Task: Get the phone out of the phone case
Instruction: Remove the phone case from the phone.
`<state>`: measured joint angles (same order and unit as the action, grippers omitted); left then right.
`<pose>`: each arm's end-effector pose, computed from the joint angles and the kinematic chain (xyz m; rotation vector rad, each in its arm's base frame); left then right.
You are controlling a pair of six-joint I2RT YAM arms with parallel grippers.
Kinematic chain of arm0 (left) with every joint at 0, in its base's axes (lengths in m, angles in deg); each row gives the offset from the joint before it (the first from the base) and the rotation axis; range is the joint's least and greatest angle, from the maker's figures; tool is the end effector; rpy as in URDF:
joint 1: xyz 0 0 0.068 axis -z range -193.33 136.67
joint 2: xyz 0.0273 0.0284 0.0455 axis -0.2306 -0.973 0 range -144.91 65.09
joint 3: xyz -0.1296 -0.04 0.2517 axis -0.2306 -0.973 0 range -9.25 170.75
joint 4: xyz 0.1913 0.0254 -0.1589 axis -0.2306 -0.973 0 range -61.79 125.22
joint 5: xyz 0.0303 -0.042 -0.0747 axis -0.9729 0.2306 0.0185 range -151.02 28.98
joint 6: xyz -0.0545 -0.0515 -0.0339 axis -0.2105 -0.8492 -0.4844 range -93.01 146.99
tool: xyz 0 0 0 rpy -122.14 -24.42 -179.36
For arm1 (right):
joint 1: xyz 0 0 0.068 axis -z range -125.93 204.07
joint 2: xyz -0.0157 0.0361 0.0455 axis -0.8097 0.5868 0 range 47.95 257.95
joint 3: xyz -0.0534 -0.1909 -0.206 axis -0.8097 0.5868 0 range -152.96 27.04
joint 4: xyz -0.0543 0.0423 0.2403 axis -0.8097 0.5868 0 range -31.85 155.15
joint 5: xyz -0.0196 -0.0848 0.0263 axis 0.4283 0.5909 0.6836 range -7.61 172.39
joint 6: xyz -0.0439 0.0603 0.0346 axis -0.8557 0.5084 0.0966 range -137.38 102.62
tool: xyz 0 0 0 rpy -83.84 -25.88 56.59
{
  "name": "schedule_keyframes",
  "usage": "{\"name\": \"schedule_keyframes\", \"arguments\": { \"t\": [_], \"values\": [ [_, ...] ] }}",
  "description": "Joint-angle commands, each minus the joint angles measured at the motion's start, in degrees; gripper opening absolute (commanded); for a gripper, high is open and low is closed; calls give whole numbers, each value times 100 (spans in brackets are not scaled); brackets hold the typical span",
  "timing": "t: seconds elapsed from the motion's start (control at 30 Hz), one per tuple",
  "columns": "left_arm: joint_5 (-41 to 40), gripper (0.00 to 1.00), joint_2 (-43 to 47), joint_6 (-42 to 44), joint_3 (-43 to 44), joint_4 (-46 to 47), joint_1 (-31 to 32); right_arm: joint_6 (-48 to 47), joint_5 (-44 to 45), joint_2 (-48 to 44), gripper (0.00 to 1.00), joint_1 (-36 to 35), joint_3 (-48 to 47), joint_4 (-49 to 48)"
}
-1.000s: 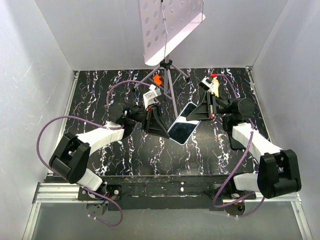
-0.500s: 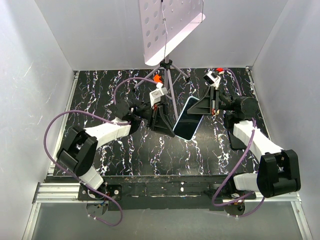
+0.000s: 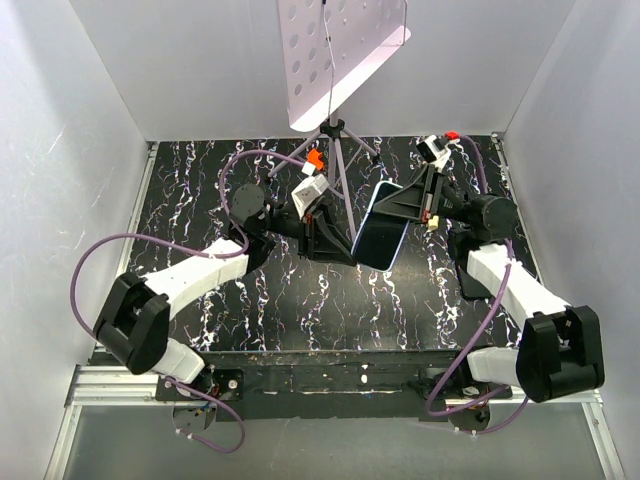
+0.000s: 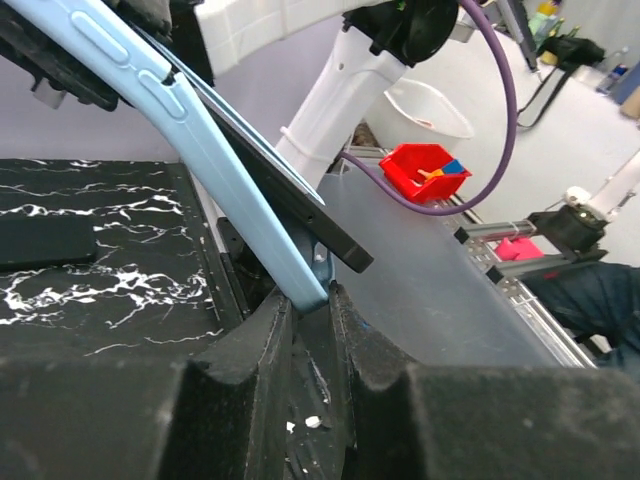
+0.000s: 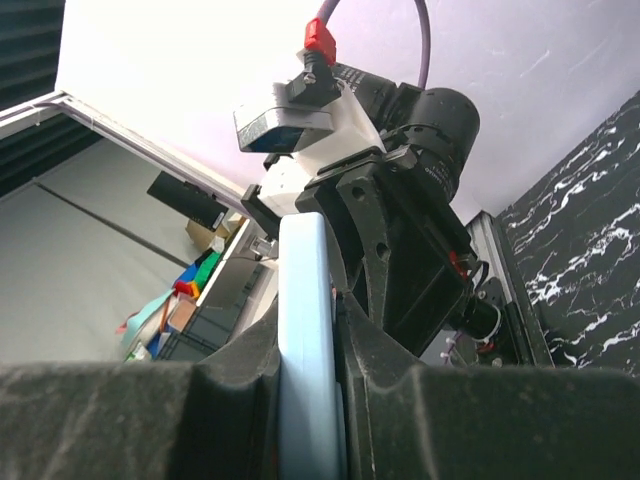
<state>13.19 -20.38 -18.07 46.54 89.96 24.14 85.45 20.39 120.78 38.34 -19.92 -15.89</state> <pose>0.2078 -0.2460 0.3666 1.2779 1.2283 -1.8314 0.2191 0.1274 0.4112 -0.3751 1.5057 2.1287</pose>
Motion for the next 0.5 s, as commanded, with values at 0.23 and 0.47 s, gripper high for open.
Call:
{"name": "schedule_keyframes", "arguments": {
  "t": [0.23, 0.47],
  "values": [
    [-3607, 0, 531, 352, -437, -2424, -30, -837, 1408, -1534, 1, -633, -172, 1940],
    [-4071, 17, 724, -1645, -1130, -1687, 119, -1212, 2533, -1483, 1, -940, 2, 1675]
  ]
}}
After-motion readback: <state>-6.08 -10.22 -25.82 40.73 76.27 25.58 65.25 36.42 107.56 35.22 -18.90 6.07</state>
